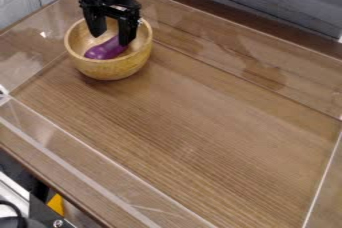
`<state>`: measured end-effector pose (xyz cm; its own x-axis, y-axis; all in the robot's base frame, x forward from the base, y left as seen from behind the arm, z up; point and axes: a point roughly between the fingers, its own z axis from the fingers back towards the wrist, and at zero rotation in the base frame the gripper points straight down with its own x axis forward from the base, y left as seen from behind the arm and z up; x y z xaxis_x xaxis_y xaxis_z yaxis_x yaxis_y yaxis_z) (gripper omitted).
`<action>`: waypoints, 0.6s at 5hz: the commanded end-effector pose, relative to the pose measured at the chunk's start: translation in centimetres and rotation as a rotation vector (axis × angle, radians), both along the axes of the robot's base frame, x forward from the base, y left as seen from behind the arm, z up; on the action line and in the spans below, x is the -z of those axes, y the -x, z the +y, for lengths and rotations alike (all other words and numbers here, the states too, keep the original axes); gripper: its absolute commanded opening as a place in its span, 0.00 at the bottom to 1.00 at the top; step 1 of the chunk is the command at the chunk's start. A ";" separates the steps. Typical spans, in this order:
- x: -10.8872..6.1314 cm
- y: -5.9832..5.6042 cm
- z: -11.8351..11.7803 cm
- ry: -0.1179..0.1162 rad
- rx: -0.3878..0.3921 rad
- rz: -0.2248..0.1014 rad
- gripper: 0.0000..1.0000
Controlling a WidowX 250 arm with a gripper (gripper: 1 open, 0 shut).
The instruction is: Remove the purple eggplant from inside the brown bowl and put it on the table
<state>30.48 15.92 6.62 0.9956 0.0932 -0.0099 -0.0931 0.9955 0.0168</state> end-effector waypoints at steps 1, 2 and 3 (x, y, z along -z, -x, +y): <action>-1.7 -0.4 0.4 -0.043 -0.006 -0.057 1.00; -1.2 -0.5 0.5 -0.049 -0.012 -0.054 1.00; -0.7 -0.5 0.6 -0.054 -0.017 -0.050 1.00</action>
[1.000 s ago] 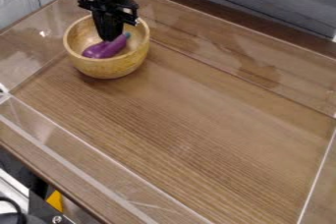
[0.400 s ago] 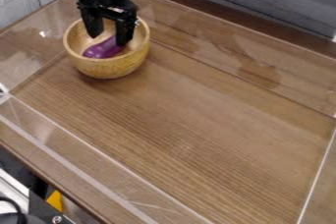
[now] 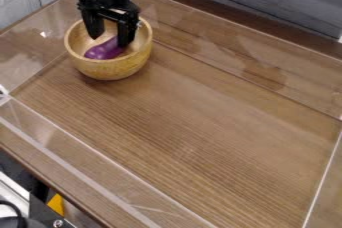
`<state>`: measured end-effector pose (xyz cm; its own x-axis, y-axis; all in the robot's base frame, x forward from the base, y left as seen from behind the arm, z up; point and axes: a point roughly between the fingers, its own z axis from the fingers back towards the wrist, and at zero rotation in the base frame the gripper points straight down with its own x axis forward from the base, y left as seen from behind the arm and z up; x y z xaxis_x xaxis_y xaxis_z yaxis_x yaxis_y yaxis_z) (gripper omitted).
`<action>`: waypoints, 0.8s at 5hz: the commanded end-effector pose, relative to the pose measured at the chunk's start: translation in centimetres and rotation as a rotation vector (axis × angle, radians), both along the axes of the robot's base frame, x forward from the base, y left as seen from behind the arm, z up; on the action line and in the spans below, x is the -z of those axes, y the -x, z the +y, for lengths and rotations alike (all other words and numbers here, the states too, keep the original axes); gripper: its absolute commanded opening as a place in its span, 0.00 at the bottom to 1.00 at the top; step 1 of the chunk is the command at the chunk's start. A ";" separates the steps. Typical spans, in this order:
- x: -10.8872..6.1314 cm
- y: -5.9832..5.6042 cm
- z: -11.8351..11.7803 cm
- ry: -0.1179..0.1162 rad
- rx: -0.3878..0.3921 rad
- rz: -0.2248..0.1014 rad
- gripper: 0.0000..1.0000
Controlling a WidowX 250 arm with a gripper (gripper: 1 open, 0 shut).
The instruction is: Remove the purple eggplant from inside the brown bowl and put it on the table
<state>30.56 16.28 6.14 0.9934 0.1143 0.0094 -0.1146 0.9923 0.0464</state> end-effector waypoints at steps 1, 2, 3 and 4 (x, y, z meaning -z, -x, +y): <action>-0.7 -0.5 0.2 -0.026 -0.001 -0.029 1.00; -0.2 -0.5 0.4 -0.029 -0.006 -0.022 1.00; 0.3 -0.5 0.5 -0.031 -0.011 -0.015 1.00; 0.6 -0.5 0.5 -0.031 -0.016 -0.011 0.00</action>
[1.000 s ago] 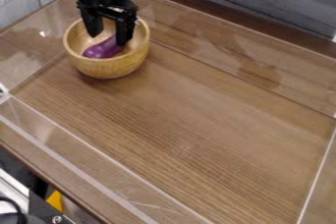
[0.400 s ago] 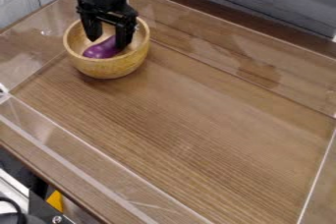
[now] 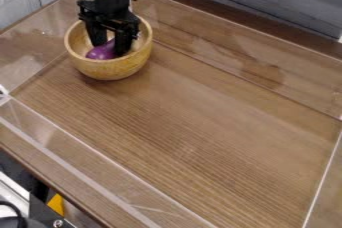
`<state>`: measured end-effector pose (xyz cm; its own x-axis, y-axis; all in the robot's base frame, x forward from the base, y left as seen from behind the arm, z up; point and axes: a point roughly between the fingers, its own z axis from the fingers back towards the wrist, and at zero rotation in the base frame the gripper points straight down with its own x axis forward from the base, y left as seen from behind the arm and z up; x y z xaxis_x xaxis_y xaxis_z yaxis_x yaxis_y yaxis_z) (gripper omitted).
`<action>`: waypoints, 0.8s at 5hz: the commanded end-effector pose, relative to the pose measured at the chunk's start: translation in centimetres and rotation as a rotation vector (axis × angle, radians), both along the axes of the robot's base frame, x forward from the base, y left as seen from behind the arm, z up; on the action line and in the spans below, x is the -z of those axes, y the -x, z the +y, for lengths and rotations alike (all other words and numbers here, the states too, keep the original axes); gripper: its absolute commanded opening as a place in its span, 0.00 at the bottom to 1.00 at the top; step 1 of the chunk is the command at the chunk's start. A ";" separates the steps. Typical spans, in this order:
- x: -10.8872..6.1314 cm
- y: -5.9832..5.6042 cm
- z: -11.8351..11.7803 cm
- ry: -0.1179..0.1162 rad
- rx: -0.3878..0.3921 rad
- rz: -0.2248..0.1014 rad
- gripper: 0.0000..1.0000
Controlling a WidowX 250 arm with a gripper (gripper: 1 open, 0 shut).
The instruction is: Remove the purple eggplant from inside the brown bowl and put it on the table
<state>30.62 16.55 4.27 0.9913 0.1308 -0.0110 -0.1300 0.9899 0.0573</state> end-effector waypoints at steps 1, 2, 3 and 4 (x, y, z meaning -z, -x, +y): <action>-1.2 -0.3 0.2 -0.019 -0.004 -0.032 0.00; -1.4 -0.2 0.0 -0.010 -0.008 -0.033 0.00; -1.7 -0.1 -0.1 -0.002 -0.012 -0.035 0.00; -2.0 0.1 -0.3 0.006 -0.015 -0.036 0.00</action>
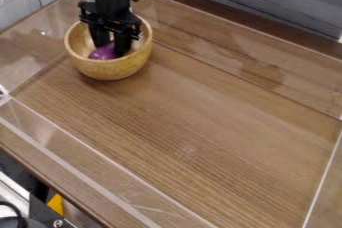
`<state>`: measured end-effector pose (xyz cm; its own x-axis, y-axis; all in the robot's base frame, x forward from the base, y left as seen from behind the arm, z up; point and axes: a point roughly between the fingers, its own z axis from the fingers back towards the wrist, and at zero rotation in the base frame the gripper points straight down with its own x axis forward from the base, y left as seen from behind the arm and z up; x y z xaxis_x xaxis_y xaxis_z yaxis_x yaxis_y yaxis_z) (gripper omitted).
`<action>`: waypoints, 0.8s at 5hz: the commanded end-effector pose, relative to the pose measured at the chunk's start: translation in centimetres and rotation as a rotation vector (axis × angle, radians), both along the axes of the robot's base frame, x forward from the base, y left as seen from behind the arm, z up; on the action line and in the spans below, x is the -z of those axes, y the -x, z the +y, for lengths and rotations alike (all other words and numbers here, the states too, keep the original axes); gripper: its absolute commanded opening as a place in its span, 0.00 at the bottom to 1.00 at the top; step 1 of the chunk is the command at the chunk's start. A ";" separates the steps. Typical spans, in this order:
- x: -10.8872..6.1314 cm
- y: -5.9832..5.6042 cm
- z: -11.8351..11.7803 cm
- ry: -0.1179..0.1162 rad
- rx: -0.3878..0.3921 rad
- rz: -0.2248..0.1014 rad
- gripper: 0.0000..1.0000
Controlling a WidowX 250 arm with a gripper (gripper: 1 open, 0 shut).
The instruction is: Remove the purple eggplant from inside the brown bowl and put it on the table
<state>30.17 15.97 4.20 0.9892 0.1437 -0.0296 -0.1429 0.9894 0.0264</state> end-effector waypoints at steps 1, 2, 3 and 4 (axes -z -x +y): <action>-2.3 -0.2 0.1 -0.019 -0.006 -0.051 0.00; -2.5 -0.1 0.0 -0.014 -0.010 -0.052 0.00; -2.7 0.0 -0.1 -0.009 -0.014 -0.053 0.00; -2.8 0.1 -0.2 -0.004 -0.018 -0.054 0.00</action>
<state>29.58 15.33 4.36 0.9866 0.1548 -0.0518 -0.1552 0.9879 -0.0042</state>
